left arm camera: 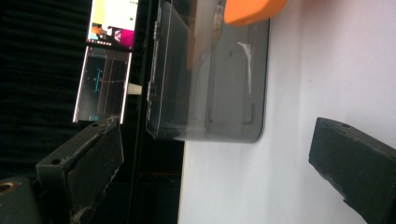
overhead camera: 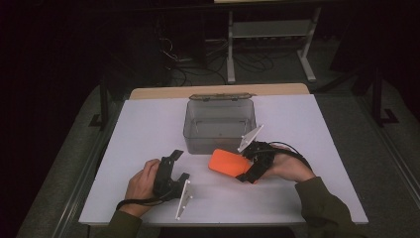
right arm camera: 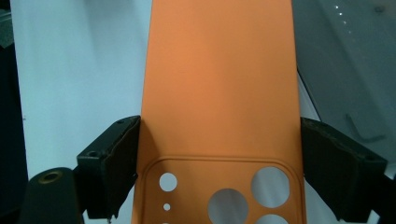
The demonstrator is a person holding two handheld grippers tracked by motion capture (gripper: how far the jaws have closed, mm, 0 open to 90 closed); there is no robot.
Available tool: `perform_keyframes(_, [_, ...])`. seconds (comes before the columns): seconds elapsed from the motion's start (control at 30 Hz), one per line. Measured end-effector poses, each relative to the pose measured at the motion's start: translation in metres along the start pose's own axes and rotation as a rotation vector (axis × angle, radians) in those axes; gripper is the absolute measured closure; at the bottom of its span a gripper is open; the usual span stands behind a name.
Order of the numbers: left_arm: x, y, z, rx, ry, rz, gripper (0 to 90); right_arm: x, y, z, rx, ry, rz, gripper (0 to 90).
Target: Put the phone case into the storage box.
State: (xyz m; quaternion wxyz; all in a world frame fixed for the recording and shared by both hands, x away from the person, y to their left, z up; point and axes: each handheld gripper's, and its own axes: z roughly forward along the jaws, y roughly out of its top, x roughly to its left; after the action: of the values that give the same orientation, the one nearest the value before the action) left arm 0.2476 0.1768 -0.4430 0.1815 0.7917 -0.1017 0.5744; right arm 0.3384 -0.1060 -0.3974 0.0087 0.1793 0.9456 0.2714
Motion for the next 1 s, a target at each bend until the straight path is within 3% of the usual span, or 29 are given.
perform_keyframes(0.43, [-0.001,0.015,0.003,-0.007,0.01,0.036,2.8,0.002,0.012,0.001,-0.011,0.005,-0.031,15.4])
perform_keyframes(1.0, [-0.003,0.041,0.012,-0.023,0.014,0.083,3.2,0.003,0.017,0.003,-0.019,0.016,-0.036,15.4])
